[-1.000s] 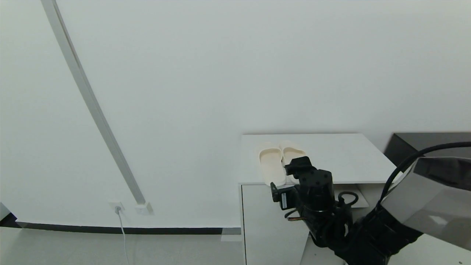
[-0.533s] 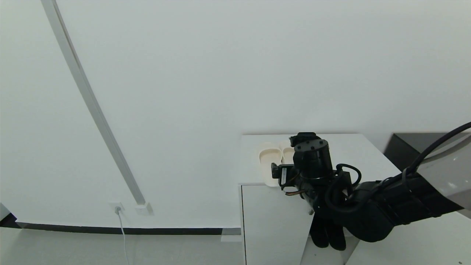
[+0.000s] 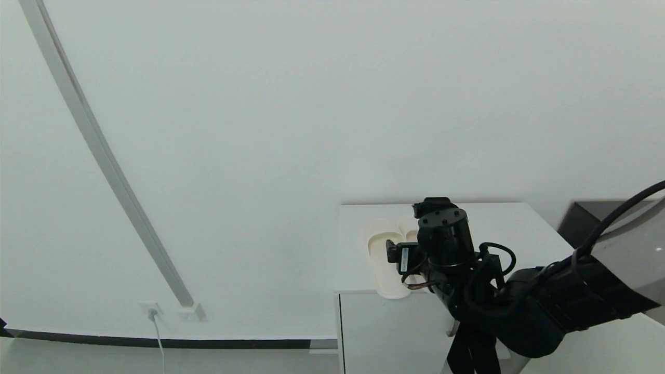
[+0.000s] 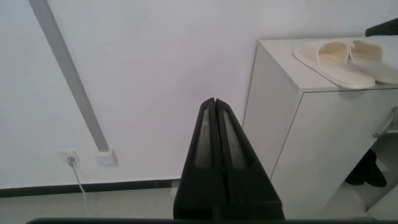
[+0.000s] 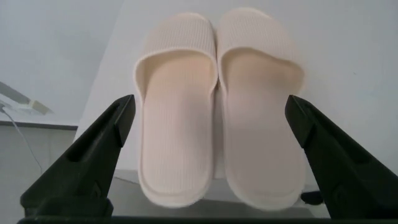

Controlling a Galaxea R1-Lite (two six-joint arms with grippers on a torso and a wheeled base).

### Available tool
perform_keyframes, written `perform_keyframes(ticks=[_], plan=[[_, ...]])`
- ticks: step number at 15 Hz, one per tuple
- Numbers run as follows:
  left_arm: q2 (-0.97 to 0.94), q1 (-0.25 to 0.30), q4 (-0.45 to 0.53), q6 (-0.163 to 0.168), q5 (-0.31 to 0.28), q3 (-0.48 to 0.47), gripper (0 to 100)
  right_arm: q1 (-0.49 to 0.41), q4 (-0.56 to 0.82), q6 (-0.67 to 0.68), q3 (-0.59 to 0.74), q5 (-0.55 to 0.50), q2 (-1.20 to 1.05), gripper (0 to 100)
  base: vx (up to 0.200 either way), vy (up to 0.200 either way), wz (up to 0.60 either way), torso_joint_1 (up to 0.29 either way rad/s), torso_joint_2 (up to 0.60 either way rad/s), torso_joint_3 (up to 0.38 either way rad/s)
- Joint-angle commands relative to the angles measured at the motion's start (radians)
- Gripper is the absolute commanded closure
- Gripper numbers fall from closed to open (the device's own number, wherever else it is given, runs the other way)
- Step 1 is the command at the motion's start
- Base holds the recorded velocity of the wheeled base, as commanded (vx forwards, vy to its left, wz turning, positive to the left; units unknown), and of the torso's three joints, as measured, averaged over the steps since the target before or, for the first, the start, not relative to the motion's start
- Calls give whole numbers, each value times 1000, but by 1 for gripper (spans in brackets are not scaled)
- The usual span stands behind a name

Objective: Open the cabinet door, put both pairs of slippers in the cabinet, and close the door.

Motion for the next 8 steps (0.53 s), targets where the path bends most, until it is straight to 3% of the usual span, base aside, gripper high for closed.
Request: perform_keyframes(ticks=[1,8], plan=[[1,0,-2,-2,1,0,100,5,1,-2,6,-1,2,0,0,0,0,0,0,0],[1,0,-2,-2,1,0,100,-16,-40,-5,-64,4,95,0,0,0,0,0,0,0]])
